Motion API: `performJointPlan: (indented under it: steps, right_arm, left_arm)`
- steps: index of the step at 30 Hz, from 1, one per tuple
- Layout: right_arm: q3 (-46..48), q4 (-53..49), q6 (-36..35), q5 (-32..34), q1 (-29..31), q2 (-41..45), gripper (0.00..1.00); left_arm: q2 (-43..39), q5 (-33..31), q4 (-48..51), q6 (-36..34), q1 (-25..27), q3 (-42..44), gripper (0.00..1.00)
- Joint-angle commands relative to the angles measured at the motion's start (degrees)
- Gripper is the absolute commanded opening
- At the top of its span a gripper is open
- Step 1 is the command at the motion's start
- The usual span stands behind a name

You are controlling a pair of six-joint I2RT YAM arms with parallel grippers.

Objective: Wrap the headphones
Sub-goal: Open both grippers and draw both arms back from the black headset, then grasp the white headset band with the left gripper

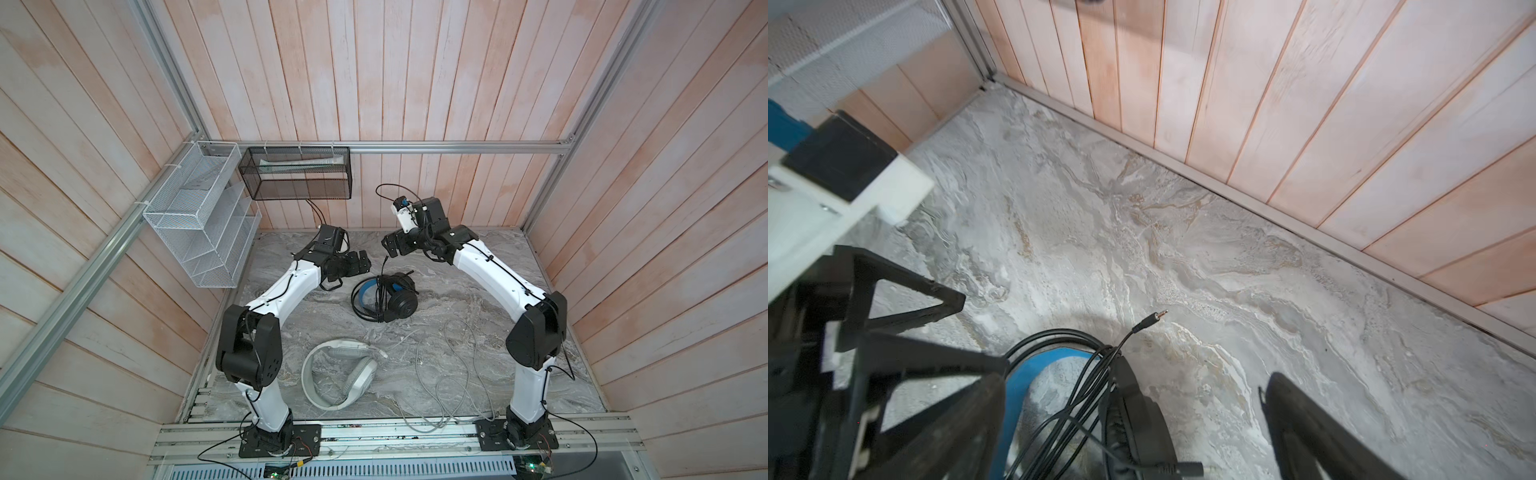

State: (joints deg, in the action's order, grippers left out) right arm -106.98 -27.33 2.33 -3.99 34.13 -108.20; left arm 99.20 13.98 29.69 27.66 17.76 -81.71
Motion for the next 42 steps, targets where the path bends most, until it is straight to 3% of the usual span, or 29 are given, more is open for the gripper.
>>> performJointPlan:
  steps: [1, 8, 14, 19, 22, 24, 30, 34, 42]
  right_arm:
    - [8.91, 8.66, 5.62, -0.02, -0.20, 8.32, 0.99]
    - [44.12, 33.60, 18.24, 0.59, -0.14, 32.67, 0.99]
    - [58.76, 34.39, 21.44, -0.83, -0.15, 45.66, 0.98]
    - [67.01, 32.93, 20.67, -1.16, -0.14, 53.97, 0.99]
    - [69.56, 30.91, 21.12, -0.76, -0.04, 56.38, 0.99]
    - [71.15, 29.51, 22.18, 0.14, -0.01, 57.11, 0.98]
    - [73.04, 23.98, 23.56, 2.55, 1.00, 58.02, 0.98]
    - [75.85, 24.42, 24.38, 1.51, 2.05, 61.56, 0.98]
    - [77.54, 20.96, 24.01, 1.68, 3.63, 66.46, 0.98]
  left_arm:
    - [-5.54, 1.71, -1.66, 5.70, -1.08, 4.20, 0.99]
    - [-30.81, -8.98, 2.03, 13.90, -6.52, 21.52, 0.99]
    - [-47.52, -13.56, 16.05, 15.50, -7.22, 28.46, 0.99]
    - [-53.97, -8.79, 23.95, 18.66, -7.14, 34.89, 0.99]
    - [-55.10, -5.38, 25.80, 21.09, -6.31, 37.21, 0.99]
    - [-54.73, -6.99, 29.01, 24.58, -3.51, 37.22, 0.99]
    - [-52.02, -19.94, 38.80, 42.17, 14.52, 38.00, 0.97]
    - [-49.18, -23.01, 42.08, 51.45, 22.22, 39.06, 0.96]
    - [-43.16, -22.66, 39.00, 55.73, 25.19, 42.52, 0.91]
